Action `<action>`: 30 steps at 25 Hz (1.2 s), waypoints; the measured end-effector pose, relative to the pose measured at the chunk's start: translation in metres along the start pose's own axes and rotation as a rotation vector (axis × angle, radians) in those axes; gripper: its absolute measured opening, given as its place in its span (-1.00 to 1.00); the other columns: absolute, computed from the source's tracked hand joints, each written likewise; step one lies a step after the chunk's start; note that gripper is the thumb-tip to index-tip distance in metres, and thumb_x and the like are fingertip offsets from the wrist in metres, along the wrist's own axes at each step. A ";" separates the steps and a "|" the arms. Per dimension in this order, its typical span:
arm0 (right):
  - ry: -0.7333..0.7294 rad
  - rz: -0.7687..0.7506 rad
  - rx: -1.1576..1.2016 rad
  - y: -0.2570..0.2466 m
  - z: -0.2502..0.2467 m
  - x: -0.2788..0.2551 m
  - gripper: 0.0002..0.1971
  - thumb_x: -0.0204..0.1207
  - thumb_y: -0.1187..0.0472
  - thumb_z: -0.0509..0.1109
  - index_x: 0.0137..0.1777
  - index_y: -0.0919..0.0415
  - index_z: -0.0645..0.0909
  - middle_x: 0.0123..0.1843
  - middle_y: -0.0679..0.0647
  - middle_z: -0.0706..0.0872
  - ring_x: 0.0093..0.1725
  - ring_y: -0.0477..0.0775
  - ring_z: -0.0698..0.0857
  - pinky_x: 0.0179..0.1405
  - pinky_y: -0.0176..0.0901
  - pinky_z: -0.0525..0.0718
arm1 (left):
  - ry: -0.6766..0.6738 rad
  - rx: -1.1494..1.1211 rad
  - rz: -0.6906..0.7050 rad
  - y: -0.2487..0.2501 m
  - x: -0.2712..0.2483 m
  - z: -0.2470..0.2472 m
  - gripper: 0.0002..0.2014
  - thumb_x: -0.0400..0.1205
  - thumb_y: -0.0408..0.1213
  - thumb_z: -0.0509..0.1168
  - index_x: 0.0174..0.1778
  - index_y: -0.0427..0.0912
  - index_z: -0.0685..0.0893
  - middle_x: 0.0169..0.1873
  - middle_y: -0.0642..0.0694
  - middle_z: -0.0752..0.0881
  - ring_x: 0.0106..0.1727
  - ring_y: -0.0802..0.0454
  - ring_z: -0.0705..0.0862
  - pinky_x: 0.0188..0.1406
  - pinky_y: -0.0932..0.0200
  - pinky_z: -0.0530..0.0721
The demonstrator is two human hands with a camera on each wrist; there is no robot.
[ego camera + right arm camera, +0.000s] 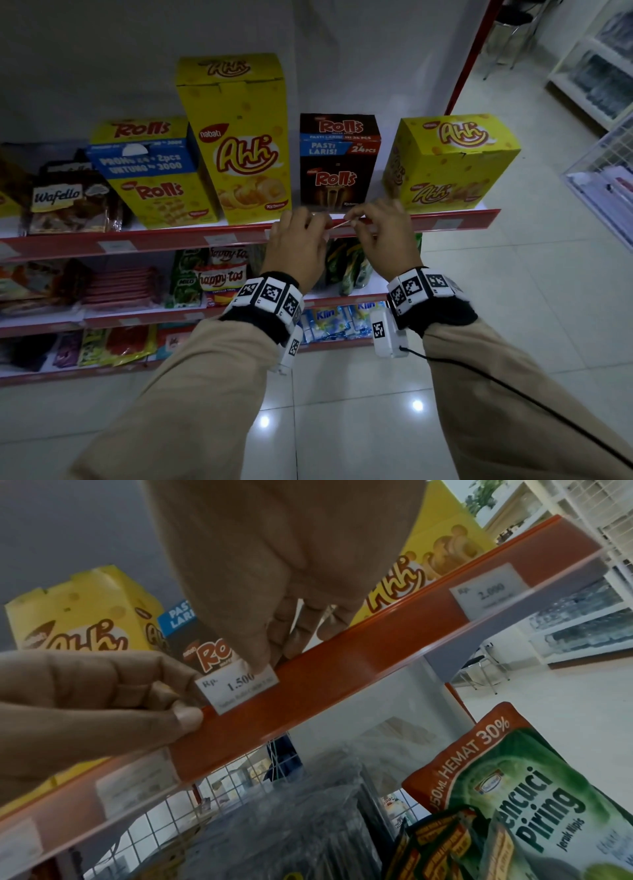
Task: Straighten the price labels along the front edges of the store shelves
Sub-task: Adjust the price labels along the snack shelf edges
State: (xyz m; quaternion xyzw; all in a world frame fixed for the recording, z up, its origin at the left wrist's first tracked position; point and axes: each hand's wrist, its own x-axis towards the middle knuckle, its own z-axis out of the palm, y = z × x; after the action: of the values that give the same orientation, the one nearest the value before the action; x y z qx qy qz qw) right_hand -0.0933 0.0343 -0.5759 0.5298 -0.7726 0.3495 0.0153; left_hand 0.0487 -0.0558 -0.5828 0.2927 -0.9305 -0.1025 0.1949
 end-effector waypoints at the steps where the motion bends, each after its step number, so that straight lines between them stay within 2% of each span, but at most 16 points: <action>1: 0.020 -0.010 -0.007 -0.001 0.001 -0.001 -0.86 0.53 0.33 0.37 -0.01 0.17 0.73 -0.03 0.13 0.69 0.06 0.28 0.56 0.07 0.10 0.50 | -0.009 0.043 -0.001 0.000 0.000 0.001 -0.75 0.62 -0.30 0.23 0.21 -0.12 0.59 0.04 -0.19 0.56 0.10 -0.22 0.47 0.00 -0.09 0.43; 3: 0.043 -0.026 -0.027 -0.003 0.002 -0.003 -0.86 0.50 0.33 0.39 0.00 0.21 0.73 -0.02 0.19 0.66 0.06 0.30 0.55 0.06 0.09 0.52 | -0.007 0.081 0.005 0.000 -0.001 0.002 -0.76 0.59 -0.31 0.25 0.18 -0.14 0.61 0.02 -0.21 0.56 0.08 -0.24 0.48 -0.02 -0.10 0.42; 7: -0.034 -0.091 -0.200 -0.001 0.002 -0.007 -0.84 0.46 0.31 0.38 0.02 0.26 0.67 0.03 0.22 0.64 0.08 0.31 0.53 0.04 0.16 0.52 | 0.012 0.125 0.034 0.000 -0.004 0.003 -0.71 0.55 -0.32 0.27 0.19 -0.15 0.63 0.03 -0.22 0.58 0.07 -0.26 0.50 -0.03 -0.11 0.46; 15: -0.085 -0.089 -0.293 -0.002 0.007 -0.011 -0.85 0.58 0.33 0.33 0.04 0.36 0.70 0.05 0.33 0.64 0.09 0.38 0.54 0.05 0.21 0.53 | 0.010 0.147 0.031 0.000 -0.006 0.003 -0.67 0.54 -0.33 0.26 0.24 -0.16 0.60 0.05 -0.22 0.59 0.06 -0.27 0.49 -0.05 -0.10 0.44; 23: -0.047 -0.061 -0.253 -0.001 0.010 -0.012 -0.85 0.57 0.30 0.35 0.02 0.32 0.72 0.01 0.30 0.64 0.09 0.35 0.54 0.01 0.14 0.56 | -0.071 0.238 0.023 0.000 -0.003 0.003 -0.72 0.58 -0.25 0.20 0.20 -0.19 0.58 0.12 -0.21 0.54 0.12 -0.23 0.44 0.02 -0.06 0.40; 27: -0.041 -0.056 -0.243 0.001 0.011 -0.011 -0.85 0.56 0.29 0.35 0.02 0.29 0.72 0.01 0.29 0.62 0.07 0.34 0.53 -0.08 0.15 0.59 | -0.022 0.177 0.034 0.001 -0.004 0.001 -0.66 0.52 -0.36 0.26 0.23 -0.17 0.61 0.02 -0.24 0.57 0.05 -0.27 0.49 -0.06 -0.10 0.44; 30: -0.006 -0.056 -0.173 0.003 0.012 -0.012 -0.86 0.53 0.32 0.36 0.03 0.28 0.71 -0.01 0.28 0.61 0.05 0.34 0.52 -0.09 0.12 0.58 | -0.023 0.195 0.046 0.001 -0.004 0.000 -0.75 0.47 -0.37 0.32 0.07 -0.21 0.64 -0.03 -0.24 0.58 0.00 -0.27 0.51 -0.13 -0.07 0.45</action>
State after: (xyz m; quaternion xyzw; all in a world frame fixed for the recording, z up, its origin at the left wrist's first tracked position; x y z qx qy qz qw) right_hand -0.0865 0.0381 -0.5911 0.5489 -0.7848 0.2792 0.0687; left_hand 0.0508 -0.0526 -0.5832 0.2874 -0.9448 -0.0103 0.1573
